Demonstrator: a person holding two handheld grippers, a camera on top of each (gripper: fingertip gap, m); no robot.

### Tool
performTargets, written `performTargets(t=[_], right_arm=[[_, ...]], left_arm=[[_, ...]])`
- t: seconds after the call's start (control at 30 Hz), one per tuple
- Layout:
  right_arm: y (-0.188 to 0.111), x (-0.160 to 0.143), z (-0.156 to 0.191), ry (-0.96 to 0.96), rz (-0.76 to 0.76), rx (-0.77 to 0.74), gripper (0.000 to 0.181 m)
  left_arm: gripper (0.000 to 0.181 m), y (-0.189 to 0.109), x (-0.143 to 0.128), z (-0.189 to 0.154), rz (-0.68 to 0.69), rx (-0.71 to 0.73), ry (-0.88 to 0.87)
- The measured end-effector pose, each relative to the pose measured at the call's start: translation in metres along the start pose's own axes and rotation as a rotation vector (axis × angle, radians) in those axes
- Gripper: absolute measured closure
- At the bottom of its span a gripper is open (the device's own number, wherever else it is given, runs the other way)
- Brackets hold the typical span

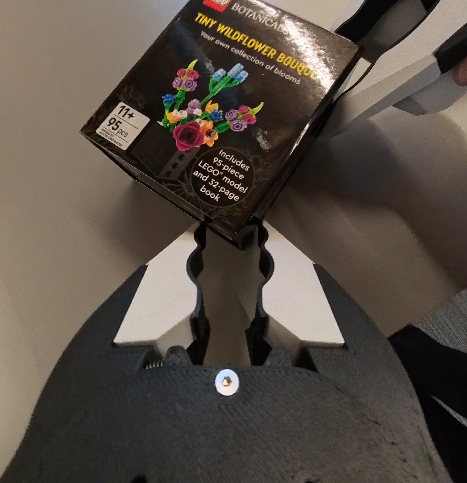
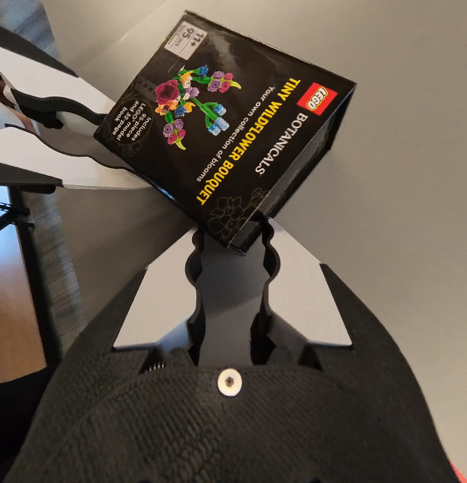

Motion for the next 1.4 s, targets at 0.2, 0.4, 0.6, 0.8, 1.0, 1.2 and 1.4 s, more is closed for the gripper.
performTargets(t=[0.2, 0.4, 0.6, 0.8, 1.0, 1.2, 1.4], right_arm=[[-0.01, -0.023, 0.027, 0.018, -0.02, 0.024, 0.137], [-0.014, -0.039, 0.04, 0.094, -0.091, 0.073, 0.138], [-0.018, -0.05, 0.047, 0.094, -0.123, 0.095, 0.138], [-0.005, -0.04, 0.046, 0.212, -0.135, 0.158, 0.139], [-0.089, -0.051, 0.052, 0.103, -0.432, 0.082, 0.146], [-0.149, -0.109, 0.001, -0.252, -0.347, -0.258, 0.14], [-0.126, -0.119, -0.019, -0.345, -0.118, -0.304, 0.141]], left_arm=[[0.143, -0.02, -0.019, -0.03, 0.018, 0.025, -0.04], [0.145, -0.027, -0.036, -0.053, -0.032, 0.09, -0.109], [0.145, -0.032, -0.043, -0.071, -0.051, 0.155, -0.097], [0.146, -0.036, -0.051, -0.067, -0.084, 0.242, -0.166], [0.154, -0.045, -0.061, -0.067, -0.152, 0.209, -0.209], [0.152, -0.069, -0.077, -0.078, -0.221, 0.284, -0.08], [0.13, -0.082, -0.012, -0.068, -0.291, 0.237, 0.23]])
Point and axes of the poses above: each gripper's, where its closed fingertips meet, y out along the fingers, x out of its top, z = x × y across the jaws, the point moved 6 cm from there along -y, back along the fingers, and after that the axes turned 1 degree about z, right-handed, at the moved point
